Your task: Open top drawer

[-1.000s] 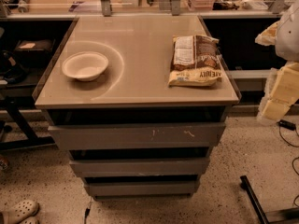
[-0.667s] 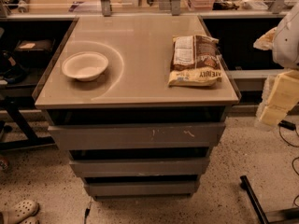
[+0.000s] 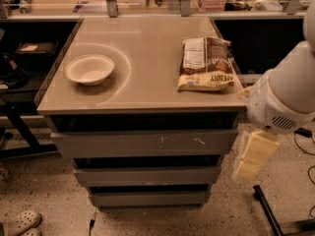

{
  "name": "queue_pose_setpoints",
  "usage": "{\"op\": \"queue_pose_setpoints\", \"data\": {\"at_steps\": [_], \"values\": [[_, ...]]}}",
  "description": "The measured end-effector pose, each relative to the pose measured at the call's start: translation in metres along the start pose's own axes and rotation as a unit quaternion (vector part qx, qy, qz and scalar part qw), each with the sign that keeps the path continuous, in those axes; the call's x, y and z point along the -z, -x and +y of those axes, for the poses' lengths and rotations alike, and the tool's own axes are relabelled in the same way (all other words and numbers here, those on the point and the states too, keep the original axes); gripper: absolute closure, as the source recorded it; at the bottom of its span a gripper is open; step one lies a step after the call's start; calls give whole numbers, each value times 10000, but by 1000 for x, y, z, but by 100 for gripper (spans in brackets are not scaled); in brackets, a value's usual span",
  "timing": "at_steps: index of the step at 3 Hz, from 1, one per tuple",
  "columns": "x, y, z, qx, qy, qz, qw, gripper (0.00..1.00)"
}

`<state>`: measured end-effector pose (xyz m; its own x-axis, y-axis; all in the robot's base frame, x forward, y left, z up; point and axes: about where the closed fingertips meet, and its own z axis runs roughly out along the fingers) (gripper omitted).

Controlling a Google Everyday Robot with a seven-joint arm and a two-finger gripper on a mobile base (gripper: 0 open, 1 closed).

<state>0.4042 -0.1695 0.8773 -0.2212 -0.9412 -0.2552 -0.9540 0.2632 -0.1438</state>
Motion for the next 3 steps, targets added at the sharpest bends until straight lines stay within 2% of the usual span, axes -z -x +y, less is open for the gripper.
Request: {"op": "queue_pose_setpoints", "data": {"at_steps": [1, 2, 3], "values": [[-49, 2, 13, 6, 245, -116, 9996, 0], [-83, 6, 16, -50, 435, -301, 9986, 0], [-85, 6, 16, -57, 436, -310, 9986, 0]]}}
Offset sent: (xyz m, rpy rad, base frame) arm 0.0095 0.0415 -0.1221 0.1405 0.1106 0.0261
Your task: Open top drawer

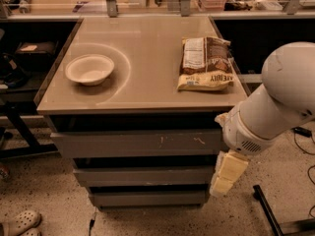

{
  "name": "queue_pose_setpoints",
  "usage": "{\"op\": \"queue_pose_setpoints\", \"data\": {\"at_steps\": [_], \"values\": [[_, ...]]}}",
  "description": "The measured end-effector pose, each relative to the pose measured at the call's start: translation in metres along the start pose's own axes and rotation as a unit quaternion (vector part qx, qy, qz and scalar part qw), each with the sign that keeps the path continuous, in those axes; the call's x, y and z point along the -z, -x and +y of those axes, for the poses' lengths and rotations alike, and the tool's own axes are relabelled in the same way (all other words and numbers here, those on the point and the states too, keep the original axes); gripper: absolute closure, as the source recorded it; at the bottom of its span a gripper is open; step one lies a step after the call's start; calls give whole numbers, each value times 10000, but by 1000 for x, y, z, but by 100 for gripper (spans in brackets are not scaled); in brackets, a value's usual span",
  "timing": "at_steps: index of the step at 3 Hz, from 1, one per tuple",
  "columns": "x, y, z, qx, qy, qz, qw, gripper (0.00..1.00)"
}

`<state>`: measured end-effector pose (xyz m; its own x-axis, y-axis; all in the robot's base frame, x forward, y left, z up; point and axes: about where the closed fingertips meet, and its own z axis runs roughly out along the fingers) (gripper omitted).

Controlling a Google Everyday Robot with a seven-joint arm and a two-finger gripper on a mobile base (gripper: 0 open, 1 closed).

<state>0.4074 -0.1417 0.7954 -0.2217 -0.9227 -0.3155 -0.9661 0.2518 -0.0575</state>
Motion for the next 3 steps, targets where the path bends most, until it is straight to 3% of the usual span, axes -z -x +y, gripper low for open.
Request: {"op": "queue_pose_setpoints", "data": {"at_steps": [1, 3], "values": [[-24, -1, 7, -97, 98, -62, 9999, 0], [-93, 0, -6, -88, 145, -183, 9997, 0]]}}
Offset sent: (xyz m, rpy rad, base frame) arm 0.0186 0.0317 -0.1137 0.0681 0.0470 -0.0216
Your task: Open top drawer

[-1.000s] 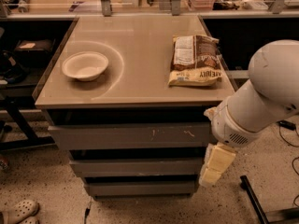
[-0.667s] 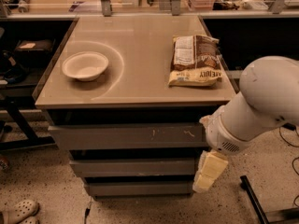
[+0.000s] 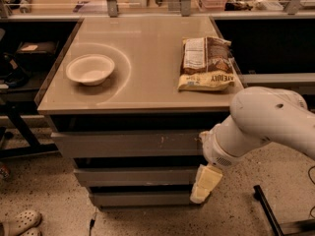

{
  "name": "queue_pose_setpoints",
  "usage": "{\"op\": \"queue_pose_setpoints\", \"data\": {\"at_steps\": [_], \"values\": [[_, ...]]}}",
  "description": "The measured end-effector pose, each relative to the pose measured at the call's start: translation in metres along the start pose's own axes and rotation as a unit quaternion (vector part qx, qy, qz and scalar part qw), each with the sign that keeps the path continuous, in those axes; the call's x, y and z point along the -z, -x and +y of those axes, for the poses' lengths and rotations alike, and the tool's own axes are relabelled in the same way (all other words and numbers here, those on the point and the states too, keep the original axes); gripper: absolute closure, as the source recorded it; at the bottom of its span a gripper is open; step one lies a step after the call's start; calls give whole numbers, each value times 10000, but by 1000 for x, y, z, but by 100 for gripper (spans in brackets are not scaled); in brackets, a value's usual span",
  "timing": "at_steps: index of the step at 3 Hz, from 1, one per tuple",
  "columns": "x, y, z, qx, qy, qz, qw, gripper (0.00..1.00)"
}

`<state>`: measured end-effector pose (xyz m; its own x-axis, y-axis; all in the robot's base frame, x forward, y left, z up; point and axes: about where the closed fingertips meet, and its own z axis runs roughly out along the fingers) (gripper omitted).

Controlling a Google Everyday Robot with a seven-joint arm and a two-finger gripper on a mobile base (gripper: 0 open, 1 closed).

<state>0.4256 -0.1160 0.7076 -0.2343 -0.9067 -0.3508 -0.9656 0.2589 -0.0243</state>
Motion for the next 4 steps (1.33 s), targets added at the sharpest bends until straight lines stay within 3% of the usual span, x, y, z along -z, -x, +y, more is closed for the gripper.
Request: {"op": "queue_pose_setpoints", "data": {"at_steps": [3, 4], "values": [[-38, 2, -68, 394, -426, 74, 9983, 0], [-47, 0, -74, 392, -417, 83, 9983, 0]]}}
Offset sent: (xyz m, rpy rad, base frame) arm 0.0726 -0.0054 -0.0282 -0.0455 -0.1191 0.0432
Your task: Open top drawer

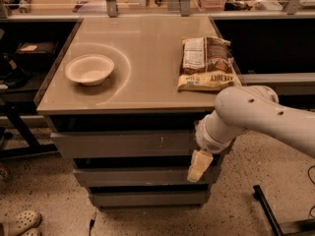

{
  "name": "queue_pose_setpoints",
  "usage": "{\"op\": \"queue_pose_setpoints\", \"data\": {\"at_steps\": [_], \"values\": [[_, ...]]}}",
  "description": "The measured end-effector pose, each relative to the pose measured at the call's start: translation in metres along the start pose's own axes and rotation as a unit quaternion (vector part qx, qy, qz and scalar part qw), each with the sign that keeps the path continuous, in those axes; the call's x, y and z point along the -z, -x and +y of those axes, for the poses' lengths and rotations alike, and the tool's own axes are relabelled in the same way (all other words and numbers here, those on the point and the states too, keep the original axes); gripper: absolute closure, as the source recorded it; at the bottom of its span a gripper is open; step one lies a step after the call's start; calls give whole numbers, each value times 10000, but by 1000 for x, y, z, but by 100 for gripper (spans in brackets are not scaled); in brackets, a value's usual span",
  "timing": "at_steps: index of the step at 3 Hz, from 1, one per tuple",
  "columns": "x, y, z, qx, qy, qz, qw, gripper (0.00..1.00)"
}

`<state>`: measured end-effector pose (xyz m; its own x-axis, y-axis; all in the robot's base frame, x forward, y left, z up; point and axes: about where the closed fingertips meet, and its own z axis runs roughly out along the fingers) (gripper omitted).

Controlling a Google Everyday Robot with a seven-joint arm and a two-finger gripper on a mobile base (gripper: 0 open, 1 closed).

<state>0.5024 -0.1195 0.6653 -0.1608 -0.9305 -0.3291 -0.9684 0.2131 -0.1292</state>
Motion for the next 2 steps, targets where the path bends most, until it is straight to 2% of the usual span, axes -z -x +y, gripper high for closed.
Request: {"op": "queue_pose_setpoints", "data": {"at_steps": [1, 2], "values": [[-15, -3, 0, -91, 101, 34, 9999, 0], [-16, -3, 0, -93, 104, 34, 9999, 18]]}}
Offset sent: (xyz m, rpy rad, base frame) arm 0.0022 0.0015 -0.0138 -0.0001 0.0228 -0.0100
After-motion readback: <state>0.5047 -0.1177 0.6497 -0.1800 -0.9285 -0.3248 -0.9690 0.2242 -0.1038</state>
